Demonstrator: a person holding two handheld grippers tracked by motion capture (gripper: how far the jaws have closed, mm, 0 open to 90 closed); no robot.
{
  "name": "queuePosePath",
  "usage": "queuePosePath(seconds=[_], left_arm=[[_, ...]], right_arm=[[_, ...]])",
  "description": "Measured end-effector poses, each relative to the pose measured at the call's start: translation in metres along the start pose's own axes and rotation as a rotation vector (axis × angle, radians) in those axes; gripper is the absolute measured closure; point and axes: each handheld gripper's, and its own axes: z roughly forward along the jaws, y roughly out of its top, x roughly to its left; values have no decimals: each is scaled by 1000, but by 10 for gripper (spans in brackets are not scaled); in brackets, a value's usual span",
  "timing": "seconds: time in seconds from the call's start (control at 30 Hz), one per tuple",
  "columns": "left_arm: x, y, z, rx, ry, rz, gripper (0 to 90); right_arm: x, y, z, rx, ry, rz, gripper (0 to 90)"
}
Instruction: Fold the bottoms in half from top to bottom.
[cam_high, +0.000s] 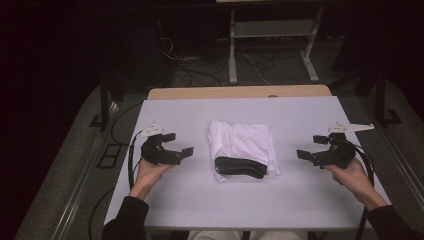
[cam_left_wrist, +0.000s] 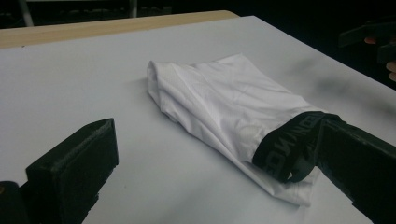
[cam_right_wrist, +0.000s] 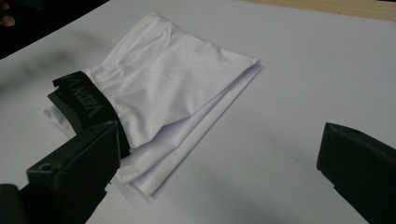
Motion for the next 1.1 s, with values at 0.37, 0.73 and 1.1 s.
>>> queuePosePath(seconds=[0.37,0.73,1.1], left_arm=[[-10,-19,-20,-24,0,20,0],[-7,-39,-39,-26,33,5,0],[-9,-43,-45,-43,34,1,0]], right_arm=[[2,-22,-12,-7,-23,-4,0],[4,-43,-26,-11,-48,-8,0],[7,-52,-31,-9,-61,-20,0]])
